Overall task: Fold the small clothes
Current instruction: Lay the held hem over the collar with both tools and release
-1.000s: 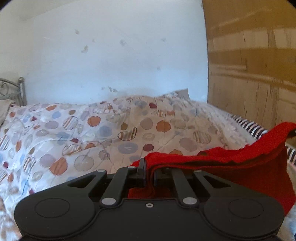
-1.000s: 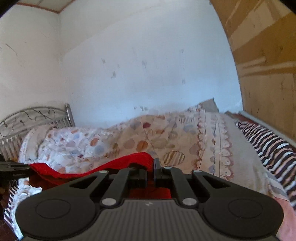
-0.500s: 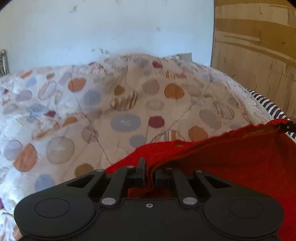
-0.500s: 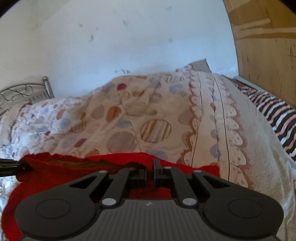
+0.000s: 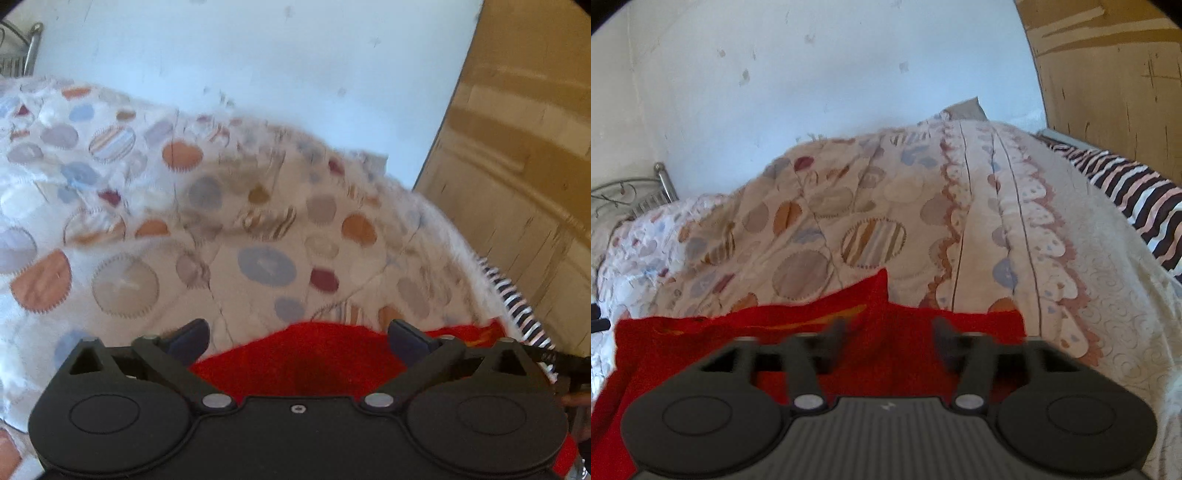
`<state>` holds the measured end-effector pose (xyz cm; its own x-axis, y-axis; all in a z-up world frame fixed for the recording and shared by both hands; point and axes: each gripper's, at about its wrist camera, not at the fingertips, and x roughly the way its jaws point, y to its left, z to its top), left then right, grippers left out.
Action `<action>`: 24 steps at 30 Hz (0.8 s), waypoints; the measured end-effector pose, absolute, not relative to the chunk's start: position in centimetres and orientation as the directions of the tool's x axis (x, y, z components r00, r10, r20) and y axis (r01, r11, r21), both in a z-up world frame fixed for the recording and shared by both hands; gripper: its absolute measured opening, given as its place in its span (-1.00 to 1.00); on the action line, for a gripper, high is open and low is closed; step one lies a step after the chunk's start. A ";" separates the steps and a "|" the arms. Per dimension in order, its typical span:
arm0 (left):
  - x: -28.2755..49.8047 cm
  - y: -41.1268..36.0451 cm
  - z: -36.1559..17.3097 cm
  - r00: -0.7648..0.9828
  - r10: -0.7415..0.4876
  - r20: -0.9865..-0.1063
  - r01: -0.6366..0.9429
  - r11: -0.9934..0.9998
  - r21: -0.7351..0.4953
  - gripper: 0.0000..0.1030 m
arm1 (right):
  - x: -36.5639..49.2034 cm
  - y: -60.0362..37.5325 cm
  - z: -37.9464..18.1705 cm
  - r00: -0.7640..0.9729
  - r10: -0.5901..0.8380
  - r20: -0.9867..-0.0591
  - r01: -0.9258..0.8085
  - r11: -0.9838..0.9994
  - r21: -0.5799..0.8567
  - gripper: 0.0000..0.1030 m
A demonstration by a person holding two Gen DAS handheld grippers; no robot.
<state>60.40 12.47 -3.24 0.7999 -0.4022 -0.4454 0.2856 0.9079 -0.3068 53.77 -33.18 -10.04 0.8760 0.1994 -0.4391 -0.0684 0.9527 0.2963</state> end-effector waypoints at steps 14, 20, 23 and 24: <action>55.3 7.0 -7.4 0.716 -0.396 -0.575 0.385 0.911 -0.147 0.93 | 50.4 -32.6 -9.5 0.871 0.273 -0.408 -0.214 0.959 0.185 0.75; 56.5 8.0 -6.4 0.772 -0.327 -0.545 0.292 0.944 -0.153 -0.79 | 54.1 -32.1 -10.4 0.846 0.246 -0.473 -0.185 0.968 0.171 -0.45; 56.4 10.0 -5.7 0.813 -0.293 -0.502 0.225 0.955 -0.193 -0.82 | 54.0 -32.3 -10.7 0.861 0.209 -0.464 -0.143 0.974 0.174 -0.86; 56.4 10.5 -5.7 0.820 -0.285 -0.496 0.208 0.956 -0.205 -0.83 | 53.8 -32.4 -10.8 0.868 0.199 -0.455 -0.133 0.976 0.173 -0.86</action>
